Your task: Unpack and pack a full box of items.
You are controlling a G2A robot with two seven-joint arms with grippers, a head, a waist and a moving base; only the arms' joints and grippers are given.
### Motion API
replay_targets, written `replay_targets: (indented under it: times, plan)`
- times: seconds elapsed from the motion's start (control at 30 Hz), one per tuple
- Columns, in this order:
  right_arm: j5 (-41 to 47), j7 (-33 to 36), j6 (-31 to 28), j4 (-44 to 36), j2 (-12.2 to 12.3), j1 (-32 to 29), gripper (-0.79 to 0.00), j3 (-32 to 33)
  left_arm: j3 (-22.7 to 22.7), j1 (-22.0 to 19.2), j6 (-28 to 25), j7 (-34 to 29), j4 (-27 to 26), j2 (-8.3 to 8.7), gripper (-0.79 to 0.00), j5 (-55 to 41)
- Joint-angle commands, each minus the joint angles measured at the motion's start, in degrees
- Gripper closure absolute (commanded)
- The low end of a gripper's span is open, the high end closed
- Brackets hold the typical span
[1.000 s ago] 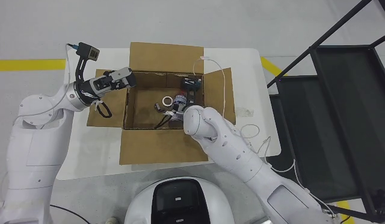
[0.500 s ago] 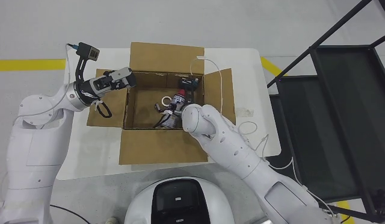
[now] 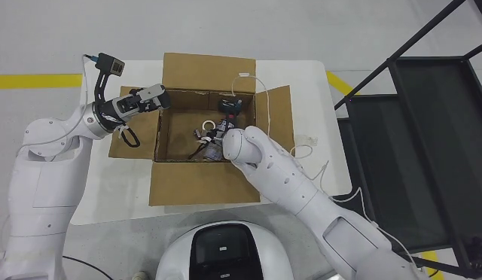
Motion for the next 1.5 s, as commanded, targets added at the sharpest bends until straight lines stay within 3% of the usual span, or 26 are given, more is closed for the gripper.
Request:
replay_targets:
  times: [0.0,0.1,0.2,0.27,0.43,0.7,1.0,1.2,1.47]
  plan:
    - [0.7,-0.2,-0.2,1.6,-0.4,0.7,-0.785,-0.2,0.0,0.0,0.0,0.0,0.0,0.0,-0.785,0.0]
    - [1.8,-0.5,-0.6,3.9,-0.9,1.6,-0.767,-0.4,0.0,0.0,0.0,0.0,0.0,0.0,-0.785,0.0]
    - [2.7,-0.3,-0.7,6.0,-1.5,2.6,-0.563,-0.6,0.0,0.0,0.0,0.0,0.0,0.0,-0.785,0.0]
    - [3.3,-0.2,-0.6,7.2,-1.8,3.2,-0.369,-0.7,0.0,0.0,0.0,0.0,0.0,0.0,-0.785,0.0]
    - [3.7,-0.5,-0.7,9.3,-2.5,4.2,0.0,-1.2,0.0,0.0,0.0,0.0,0.0,0.0,-0.785,0.0]
    - [3.0,-1.6,0.1,8.6,-2.7,4.0,0.0,-0.5,0.0,0.0,0.0,0.0,0.0,0.0,-0.785,0.0]
    - [-1.5,-2.9,0.5,-3.8,-0.7,-2.2,0.0,3.0,0.0,0.0,0.0,0.0,0.0,0.0,-0.785,0.0]
    - [-5.5,-5.1,-3.8,-14.8,1.2,-8.4,0.0,6.9,0.0,0.0,0.0,0.0,0.0,0.0,-0.785,0.0]
    - [-7.1,-14.3,-13.0,-24.9,2.7,-16.1,0.0,12.0,0.0,0.0,0.0,0.0,0.0,0.0,-0.785,0.0]
